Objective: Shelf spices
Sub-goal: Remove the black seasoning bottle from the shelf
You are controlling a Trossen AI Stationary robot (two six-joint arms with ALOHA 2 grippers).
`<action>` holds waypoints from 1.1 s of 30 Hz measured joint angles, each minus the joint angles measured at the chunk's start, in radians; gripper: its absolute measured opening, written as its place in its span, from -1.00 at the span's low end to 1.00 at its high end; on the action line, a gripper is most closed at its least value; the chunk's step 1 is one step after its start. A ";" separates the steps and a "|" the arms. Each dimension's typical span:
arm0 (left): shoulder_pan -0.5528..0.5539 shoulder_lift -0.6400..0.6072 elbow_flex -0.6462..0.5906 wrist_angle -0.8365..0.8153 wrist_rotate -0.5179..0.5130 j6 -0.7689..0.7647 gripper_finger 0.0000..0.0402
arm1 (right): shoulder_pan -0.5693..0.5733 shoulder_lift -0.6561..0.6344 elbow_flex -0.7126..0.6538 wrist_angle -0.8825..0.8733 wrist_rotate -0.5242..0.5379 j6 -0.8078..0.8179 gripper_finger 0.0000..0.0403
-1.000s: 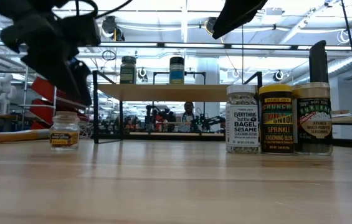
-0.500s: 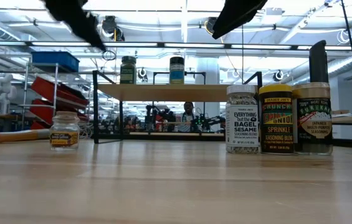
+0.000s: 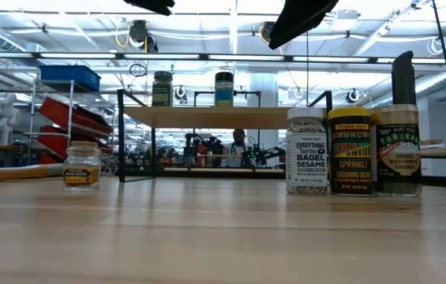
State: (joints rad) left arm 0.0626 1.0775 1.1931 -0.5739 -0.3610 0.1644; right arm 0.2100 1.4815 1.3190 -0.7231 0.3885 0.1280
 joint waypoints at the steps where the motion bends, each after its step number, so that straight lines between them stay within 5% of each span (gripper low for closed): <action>1: 0.033 0.002 0.000 0.031 0.045 0.016 0.61 | 0.000 0.000 0.000 0.003 0.000 0.000 0.30; 12: 0.337 0.143 0.000 0.270 0.444 0.061 0.61 | -0.001 0.000 0.000 0.002 0.000 0.000 0.30; 21: 0.422 0.289 0.000 0.372 0.468 0.125 0.61 | -0.001 0.000 0.000 -0.019 0.000 0.015 0.30; 33: 0.424 0.316 -0.001 0.440 0.480 0.213 0.61 | -0.007 0.000 0.000 -0.029 0.002 -0.002 0.30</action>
State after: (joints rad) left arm 0.4862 1.3939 1.1923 -0.1344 0.1194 0.3778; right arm 0.2028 1.4815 1.3190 -0.7517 0.3909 0.1257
